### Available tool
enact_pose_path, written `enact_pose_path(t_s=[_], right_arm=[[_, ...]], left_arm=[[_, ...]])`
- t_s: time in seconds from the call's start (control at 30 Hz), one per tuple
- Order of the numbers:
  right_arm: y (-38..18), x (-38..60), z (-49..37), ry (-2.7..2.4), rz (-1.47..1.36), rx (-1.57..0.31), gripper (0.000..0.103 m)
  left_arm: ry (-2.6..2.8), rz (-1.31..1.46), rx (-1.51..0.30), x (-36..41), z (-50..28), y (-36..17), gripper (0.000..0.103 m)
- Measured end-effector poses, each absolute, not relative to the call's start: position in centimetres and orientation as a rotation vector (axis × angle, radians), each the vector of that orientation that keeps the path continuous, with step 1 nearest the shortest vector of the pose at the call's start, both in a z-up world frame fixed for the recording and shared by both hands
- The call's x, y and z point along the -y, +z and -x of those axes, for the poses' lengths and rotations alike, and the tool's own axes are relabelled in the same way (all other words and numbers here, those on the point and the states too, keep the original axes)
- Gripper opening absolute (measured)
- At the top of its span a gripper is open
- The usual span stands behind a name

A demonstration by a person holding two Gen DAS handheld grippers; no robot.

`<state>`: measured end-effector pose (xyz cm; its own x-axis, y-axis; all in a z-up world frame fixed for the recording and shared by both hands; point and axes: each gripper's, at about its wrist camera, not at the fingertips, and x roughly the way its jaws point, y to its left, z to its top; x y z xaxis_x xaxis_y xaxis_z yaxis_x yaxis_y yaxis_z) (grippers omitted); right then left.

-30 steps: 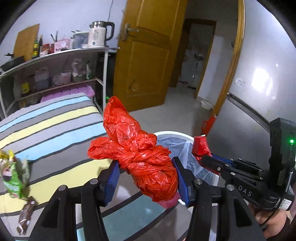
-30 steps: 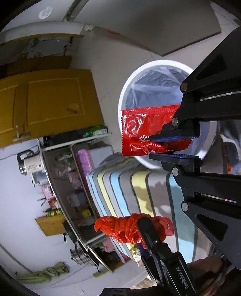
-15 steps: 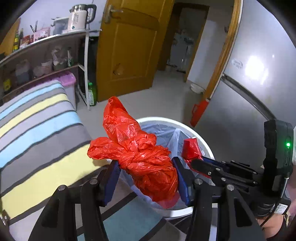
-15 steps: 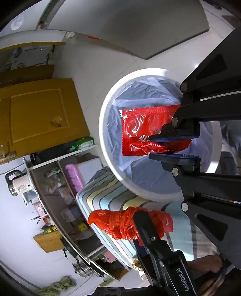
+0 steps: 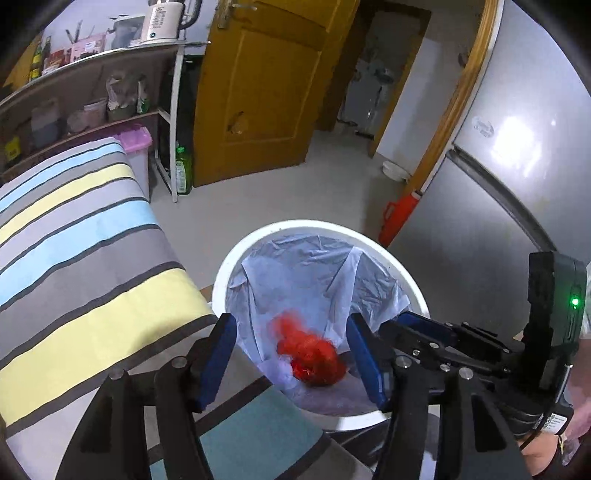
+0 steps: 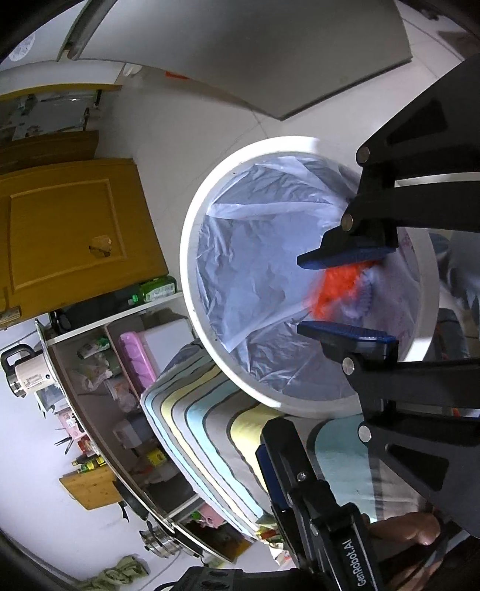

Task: Collect trash
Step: 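Carry the red bag and red wrapper over the bin and release both, then move both tools back over the table toward the brown wrapper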

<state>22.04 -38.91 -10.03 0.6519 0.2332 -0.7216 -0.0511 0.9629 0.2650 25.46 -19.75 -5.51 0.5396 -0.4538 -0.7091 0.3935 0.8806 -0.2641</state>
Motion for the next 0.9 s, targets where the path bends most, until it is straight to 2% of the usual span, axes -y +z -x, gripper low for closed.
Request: enact_pose_path(t_s=[0.33, 0.9], right_arm=[[-6.9, 37.7, -20.0, 0.188, -0.213, -0.760, 0.030], [-2.5, 29.3, -16.4, 0.313, -0.067, -0.670, 0.030]], left_arm=[[-0.436, 0.148, -0.732, 15.4, -21.5, -2.0, 0.061], [-0.312, 0.184, -0.611, 6.5, -14.6, 1.0, 0.061]])
